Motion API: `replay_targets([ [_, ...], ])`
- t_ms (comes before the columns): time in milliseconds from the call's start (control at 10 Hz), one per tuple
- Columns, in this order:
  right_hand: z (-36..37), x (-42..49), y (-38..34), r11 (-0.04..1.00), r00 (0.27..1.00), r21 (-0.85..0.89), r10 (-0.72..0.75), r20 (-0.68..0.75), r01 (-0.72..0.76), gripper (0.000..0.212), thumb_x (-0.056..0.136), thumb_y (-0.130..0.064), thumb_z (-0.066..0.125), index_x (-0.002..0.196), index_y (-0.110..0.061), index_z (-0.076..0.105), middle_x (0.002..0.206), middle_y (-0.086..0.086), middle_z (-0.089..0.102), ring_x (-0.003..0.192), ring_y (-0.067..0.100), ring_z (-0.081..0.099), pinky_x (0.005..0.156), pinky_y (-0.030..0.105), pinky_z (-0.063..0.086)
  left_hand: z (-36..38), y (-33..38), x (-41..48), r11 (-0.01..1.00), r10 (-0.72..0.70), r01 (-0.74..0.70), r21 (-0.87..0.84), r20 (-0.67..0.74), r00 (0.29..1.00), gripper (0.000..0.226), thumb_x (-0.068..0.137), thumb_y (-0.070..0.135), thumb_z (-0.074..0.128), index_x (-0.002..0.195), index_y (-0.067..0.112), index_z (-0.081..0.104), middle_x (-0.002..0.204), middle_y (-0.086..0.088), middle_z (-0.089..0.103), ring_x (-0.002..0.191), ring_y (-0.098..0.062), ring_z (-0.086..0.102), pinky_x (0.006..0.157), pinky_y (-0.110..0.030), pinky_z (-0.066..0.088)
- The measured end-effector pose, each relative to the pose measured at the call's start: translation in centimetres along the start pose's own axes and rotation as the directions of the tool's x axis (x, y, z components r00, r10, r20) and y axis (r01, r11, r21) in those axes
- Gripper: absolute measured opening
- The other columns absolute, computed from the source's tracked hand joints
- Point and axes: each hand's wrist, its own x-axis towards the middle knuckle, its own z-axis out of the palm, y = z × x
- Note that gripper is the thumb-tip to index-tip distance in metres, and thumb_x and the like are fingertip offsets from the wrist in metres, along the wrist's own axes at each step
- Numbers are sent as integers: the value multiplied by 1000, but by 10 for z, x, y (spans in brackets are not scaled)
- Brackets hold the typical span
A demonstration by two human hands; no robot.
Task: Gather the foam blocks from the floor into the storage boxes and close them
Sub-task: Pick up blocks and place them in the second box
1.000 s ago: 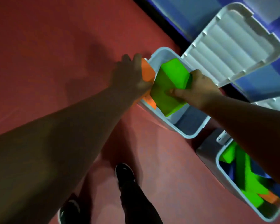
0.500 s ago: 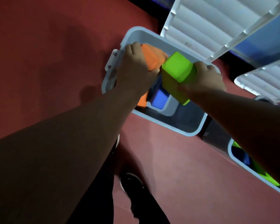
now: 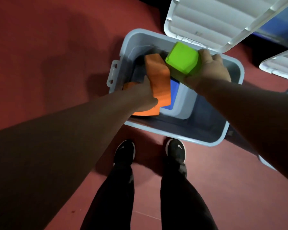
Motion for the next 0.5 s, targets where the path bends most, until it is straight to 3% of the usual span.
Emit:
replay_targets([
  [100, 6, 9, 6, 994, 999, -103, -33, -35, 29, 73, 76, -66, 71, 130, -32, 36, 129, 7, 48, 116, 45, 59, 94, 50, 49, 5, 21, 2, 1000, 26, -28, -11, -95, 995, 79, 94, 42, 63, 155, 6, 29, 130, -17, 65, 114, -39, 64, 89, -36, 46],
  [200, 0, 10, 10, 967, 998, -247, -55, 8, 55, 78, 77, -66, 71, 132, -25, 33, 130, 9, 47, 114, 45, 61, 83, 49, 48, 10, 41, 3, 993, -68, 52, -106, -158, 985, 68, 97, 41, 62, 147, 2, 39, 133, -18, 63, 120, -37, 62, 87, -35, 44],
  [300, -4, -2, 24, 946, 998, -324, 8, 62, 12, 86, 78, -65, 72, 136, -13, 36, 132, 15, 50, 117, 39, 62, 83, 44, 46, 14, 58, 2, 988, -131, 112, -108, -181, 975, 48, 104, 42, 51, 134, 4, 52, 131, -17, 63, 122, -38, 61, 83, -36, 38],
  [400, -7, -16, 47, 964, 987, -244, 131, 97, -104, 98, 73, -67, 78, 139, -9, 36, 136, 15, 50, 121, 35, 61, 89, 40, 47, 16, 63, -1, 986, -155, 143, -89, -148, 977, 41, 108, 41, 49, 126, 4, 57, 125, -16, 67, 118, -35, 62, 80, -35, 32],
  [500, -7, -17, 72, 943, 939, -106, 325, 115, -314, 105, 74, -73, 75, 145, -8, 32, 142, 17, 47, 128, 37, 56, 102, 43, 46, 0, 92, -18, 990, -135, 137, 12, -106, 985, 43, 111, 37, 43, 128, 2, 62, 130, -21, 65, 123, -38, 58, 84, -38, 38],
])
